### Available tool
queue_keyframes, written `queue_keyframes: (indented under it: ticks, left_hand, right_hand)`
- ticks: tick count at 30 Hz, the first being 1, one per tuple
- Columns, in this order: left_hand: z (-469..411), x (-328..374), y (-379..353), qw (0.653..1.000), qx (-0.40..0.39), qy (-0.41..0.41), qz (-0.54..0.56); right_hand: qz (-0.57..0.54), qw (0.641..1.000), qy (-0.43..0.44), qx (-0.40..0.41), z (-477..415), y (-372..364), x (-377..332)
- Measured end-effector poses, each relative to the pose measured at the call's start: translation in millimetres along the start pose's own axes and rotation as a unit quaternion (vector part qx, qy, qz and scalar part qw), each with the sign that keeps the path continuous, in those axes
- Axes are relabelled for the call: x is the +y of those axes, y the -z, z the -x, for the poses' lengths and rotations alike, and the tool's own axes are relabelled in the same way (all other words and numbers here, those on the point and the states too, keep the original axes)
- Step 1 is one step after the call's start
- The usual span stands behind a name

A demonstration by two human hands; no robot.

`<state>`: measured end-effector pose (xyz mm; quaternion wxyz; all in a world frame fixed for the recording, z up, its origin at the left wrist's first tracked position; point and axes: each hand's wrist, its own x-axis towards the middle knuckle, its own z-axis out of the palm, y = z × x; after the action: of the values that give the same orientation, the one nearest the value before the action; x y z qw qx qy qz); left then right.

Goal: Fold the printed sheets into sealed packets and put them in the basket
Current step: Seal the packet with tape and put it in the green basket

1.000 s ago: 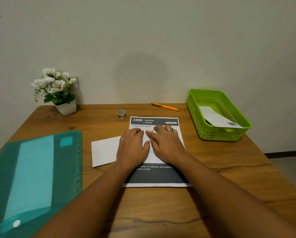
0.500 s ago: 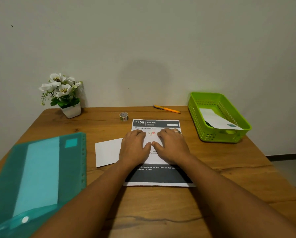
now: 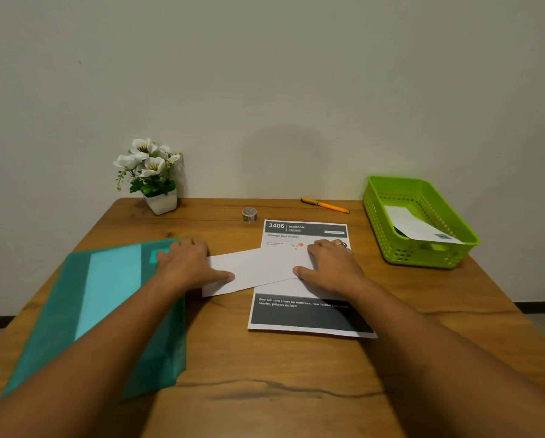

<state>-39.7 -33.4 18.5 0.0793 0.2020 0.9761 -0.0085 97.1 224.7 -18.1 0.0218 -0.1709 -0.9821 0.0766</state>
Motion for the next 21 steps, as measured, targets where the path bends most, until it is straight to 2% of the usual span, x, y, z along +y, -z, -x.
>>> queue_keyframes:
  ticks: [6,8,11,13,16,18,21]
  left_hand:
    - [-3.8,0.4,4.8,0.997,-0.045,0.001,0.070]
    - [-2.1,-0.1,4.8,0.989,-0.051,0.008,0.136]
    - [3.5,-0.5,2.5,0.964,-0.016,0.018,0.265]
    - [7.9,-0.8,0.7,0.926,0.020,0.014,0.376]
    - [15.8,-1.3,5.7,0.829,0.050,-0.001,0.557]
    - [18.3,-2.5,10.9,0.786,0.057,-0.012,0.615]
    - [17.8,-4.7,13.9,0.742,0.067,-0.015,0.666]
  right_hand:
    - [-0.073,0.997,-0.028,-0.003,4.4,1.1,-1.5]
    - [-0.147,0.988,-0.051,-0.007,6.9,2.6,1.7]
    - [-0.238,0.968,-0.086,-0.002,9.7,4.9,11.3]
    - [-0.289,0.952,-0.103,0.013,10.9,8.1,15.6]
    - [-0.370,0.915,-0.150,0.054,9.2,13.1,19.3]
    - [-0.425,0.886,-0.169,0.076,5.3,14.8,24.3]
    - [-0.487,0.851,-0.166,0.104,-0.4,17.9,30.4]
